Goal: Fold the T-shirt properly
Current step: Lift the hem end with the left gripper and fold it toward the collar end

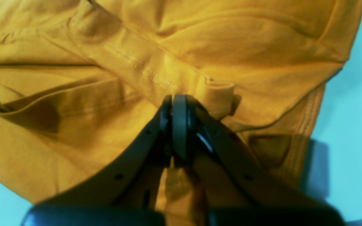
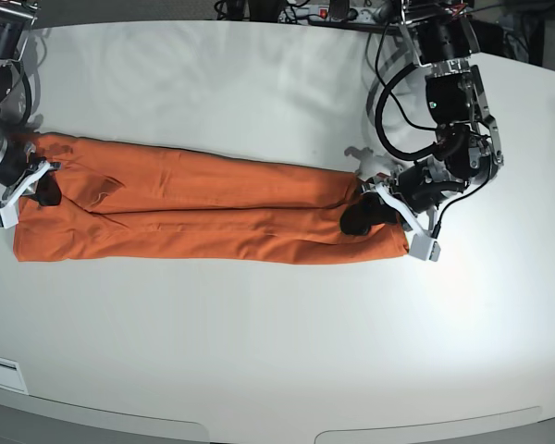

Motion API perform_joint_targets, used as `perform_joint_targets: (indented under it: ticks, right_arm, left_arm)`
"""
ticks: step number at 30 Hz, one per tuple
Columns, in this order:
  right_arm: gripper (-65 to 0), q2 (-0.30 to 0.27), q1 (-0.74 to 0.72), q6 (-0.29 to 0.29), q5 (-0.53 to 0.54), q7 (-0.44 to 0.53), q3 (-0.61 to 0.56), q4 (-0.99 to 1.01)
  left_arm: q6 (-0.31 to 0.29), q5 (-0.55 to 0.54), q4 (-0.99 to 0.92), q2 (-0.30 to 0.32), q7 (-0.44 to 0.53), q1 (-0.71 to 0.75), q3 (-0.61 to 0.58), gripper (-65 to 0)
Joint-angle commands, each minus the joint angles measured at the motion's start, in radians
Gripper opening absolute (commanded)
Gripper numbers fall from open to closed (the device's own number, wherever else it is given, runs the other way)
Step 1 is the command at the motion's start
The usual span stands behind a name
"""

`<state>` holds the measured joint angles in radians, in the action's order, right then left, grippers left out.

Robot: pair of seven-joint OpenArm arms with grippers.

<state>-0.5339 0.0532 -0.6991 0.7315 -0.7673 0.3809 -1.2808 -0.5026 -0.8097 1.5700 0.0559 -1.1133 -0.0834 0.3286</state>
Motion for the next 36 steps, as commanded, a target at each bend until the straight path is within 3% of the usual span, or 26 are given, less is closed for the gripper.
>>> perform_joint_targets:
  ticks: [1,4,9,13,21,23,27,31,36]
  right_arm:
    - [-65.0,-0.017,-0.012,0.001,-0.007,-0.005,0.005,-0.013]
    - [-65.0,-0.015,-0.012,0.001,0.004,-0.019,0.005,-0.013]
    - [-65.0,-0.015,-0.012,0.001,0.004,-0.057,0.005,-0.013]
    - [-65.0,-0.015,-0.012,0.001,0.004,-0.058,0.005,-0.013]
    - [-65.0,-0.016,-0.011,0.001,0.004,-0.069,0.005,-0.013]
    - [-65.0,-0.016,-0.012,0.001,0.005,-0.081,0.005,-0.013]
    - [-65.0,-0.016,-0.012,0.001,0.061,-0.1,0.005,-0.013]
    - [-65.0,-0.016,-0.012,0.001,0.06,-0.102,0.005,-0.013]
    - [-65.0,-0.019,-0.012,0.001,0.057,-0.109,0.005,-0.013]
  left_arm:
    - [-0.007,-0.039,0.016,0.003,0.01,-0.023,0.001,-65.0]
    - [-0.016,-0.114,0.016,0.008,-0.002,-0.025,0.001,-65.0]
    - [-0.124,-0.329,0.016,0.005,-0.071,-0.026,0.0,-65.0]
    - [-0.142,-0.385,0.016,-0.025,-0.073,-0.026,-0.001,-65.0]
    - [-0.143,-0.366,0.016,-0.127,-0.061,-0.026,-0.001,-65.0]
    - [-0.175,-0.365,0.016,-0.157,-0.061,-0.026,-0.001,-65.0]
    - [-0.188,-0.266,0.016,-0.213,0.011,-0.025,-0.031,-65.0]
    - [-0.184,-0.152,0.011,-0.213,0.118,-0.025,-0.129,-65.0]
    - [-0.151,-0.08,0.011,-0.213,0.152,-0.025,-0.237,-65.0]
